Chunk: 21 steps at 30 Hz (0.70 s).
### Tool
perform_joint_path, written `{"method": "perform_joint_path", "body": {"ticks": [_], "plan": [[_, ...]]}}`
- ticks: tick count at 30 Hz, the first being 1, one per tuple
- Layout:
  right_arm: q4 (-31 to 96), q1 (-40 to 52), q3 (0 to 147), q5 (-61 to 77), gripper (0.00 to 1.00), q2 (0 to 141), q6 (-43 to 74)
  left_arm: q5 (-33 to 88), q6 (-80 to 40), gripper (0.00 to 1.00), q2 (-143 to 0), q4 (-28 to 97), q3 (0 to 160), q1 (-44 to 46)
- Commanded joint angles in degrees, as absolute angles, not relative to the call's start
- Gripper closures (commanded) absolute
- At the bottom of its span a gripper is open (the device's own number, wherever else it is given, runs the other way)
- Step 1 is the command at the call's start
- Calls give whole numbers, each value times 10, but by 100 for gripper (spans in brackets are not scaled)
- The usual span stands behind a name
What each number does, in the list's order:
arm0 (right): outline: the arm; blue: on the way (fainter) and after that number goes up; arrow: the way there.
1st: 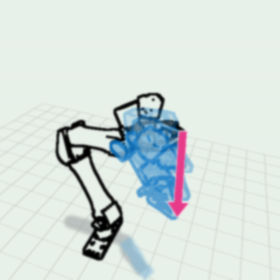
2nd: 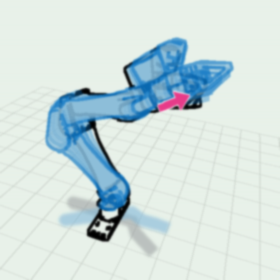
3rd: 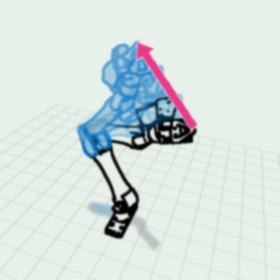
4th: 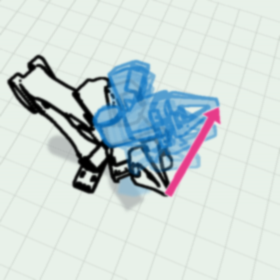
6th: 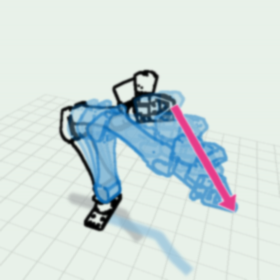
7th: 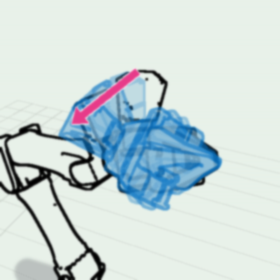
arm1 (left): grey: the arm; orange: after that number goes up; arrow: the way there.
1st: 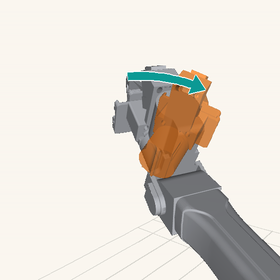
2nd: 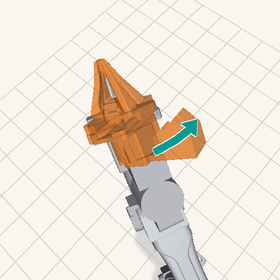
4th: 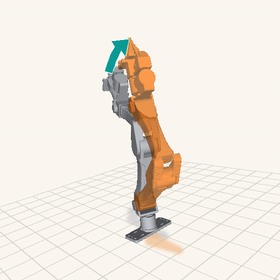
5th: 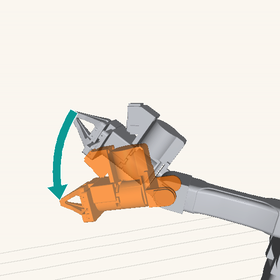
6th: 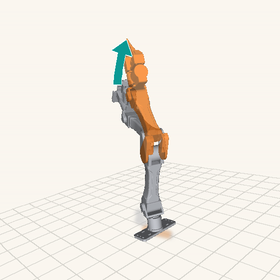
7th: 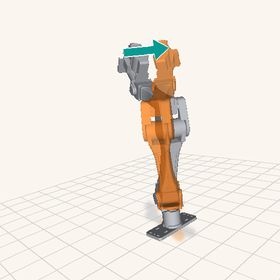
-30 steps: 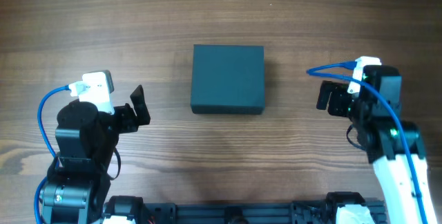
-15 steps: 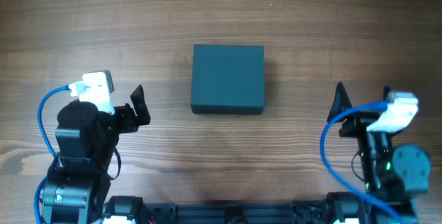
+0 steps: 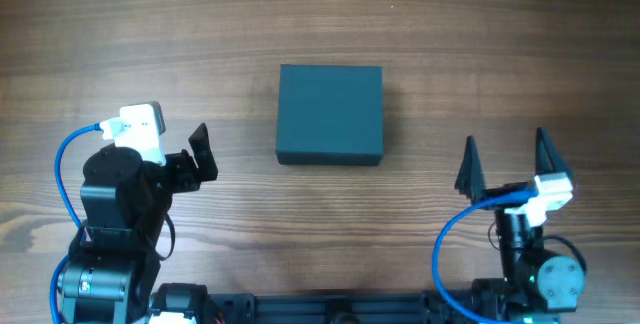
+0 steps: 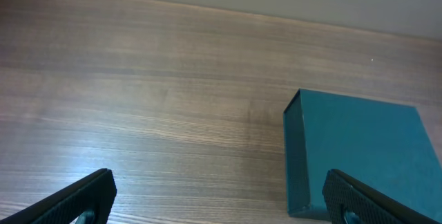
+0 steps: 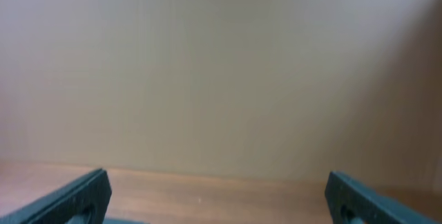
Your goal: Pack container
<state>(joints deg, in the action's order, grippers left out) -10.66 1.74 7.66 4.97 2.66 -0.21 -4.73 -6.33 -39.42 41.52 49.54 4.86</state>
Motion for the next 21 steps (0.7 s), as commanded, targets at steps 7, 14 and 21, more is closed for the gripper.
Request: {"method": "perform_joint_path", "body": {"ticks": [7, 14, 21], "plan": [[-19, 24, 6, 58, 0, 1, 24, -55, -69, 0, -394, 414, 489, 50], [0, 25, 3, 26, 0, 1, 45, -55, -69, 0, -394, 414, 489, 50], [0, 25, 3, 30, 0, 1, 45, -55, -69, 0, -394, 414, 489, 50]]}}
